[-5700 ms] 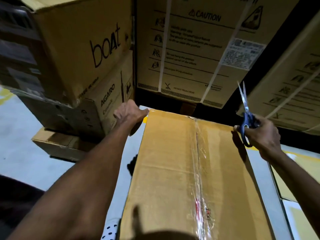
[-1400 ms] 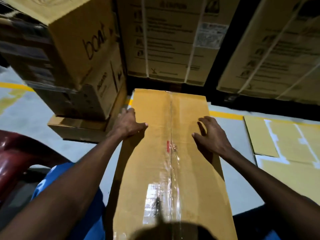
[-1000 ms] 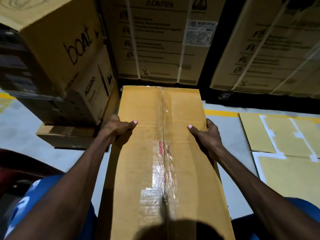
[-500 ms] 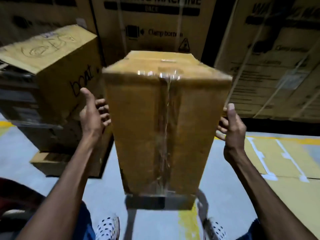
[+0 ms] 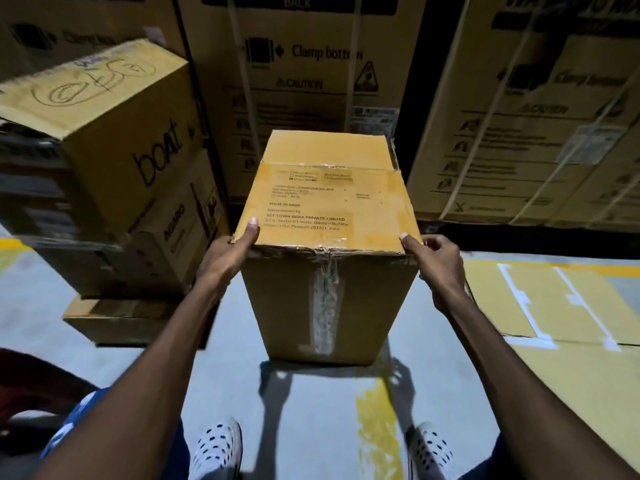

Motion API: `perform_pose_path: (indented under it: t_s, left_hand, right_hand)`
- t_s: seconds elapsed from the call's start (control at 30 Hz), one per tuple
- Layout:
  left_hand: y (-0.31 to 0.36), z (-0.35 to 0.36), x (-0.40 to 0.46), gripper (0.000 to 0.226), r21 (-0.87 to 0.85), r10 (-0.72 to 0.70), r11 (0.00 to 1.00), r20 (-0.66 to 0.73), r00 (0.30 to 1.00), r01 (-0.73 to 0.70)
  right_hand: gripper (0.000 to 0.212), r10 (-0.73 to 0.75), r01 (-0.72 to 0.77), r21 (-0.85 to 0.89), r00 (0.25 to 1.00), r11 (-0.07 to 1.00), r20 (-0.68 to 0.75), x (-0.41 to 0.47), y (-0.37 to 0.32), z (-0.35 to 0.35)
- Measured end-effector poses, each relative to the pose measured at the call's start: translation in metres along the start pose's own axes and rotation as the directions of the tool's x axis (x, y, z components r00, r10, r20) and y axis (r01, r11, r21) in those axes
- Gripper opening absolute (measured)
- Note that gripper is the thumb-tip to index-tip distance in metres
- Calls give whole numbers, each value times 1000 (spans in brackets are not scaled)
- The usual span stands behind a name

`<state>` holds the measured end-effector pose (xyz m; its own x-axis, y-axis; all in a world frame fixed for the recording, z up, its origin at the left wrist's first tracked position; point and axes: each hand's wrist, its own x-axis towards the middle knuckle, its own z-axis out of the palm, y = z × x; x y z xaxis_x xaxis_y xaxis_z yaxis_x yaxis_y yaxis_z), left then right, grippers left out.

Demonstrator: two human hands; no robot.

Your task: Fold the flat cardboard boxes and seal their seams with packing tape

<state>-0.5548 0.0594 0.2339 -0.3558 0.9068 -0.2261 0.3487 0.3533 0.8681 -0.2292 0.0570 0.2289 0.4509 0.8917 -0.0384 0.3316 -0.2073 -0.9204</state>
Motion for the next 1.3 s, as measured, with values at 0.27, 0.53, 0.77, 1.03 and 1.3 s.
perform_pose_path:
  t_s: [0.27, 0.53, 0.77, 1.03, 1.3]
  left_hand:
    - [14, 14, 19, 41, -246, -14, 969, 86, 996, 35]
    - [3, 3, -15, 30, -250, 319, 925, 99, 943, -287]
    - [-55, -28, -46, 84, -142, 213, 975, 411, 886, -169]
    - [-121, -19, -91, 89, 104, -108, 993, 582, 806, 59]
    - [-167, -2, -114, 87, -39, 24, 999, 599, 801, -1]
  right_hand:
    - [22, 215, -283, 157, 912, 946, 349, 20, 0, -8]
    - [11, -54, -33, 275, 952, 961, 303, 11, 12, -35]
    - [53, 94, -117, 13, 860, 993, 501, -27, 46, -64]
    - [48, 180, -175, -66, 790, 982, 586, -70, 65, -64]
    - [79, 118, -169, 42, 826, 985, 551, -102, 113, -71]
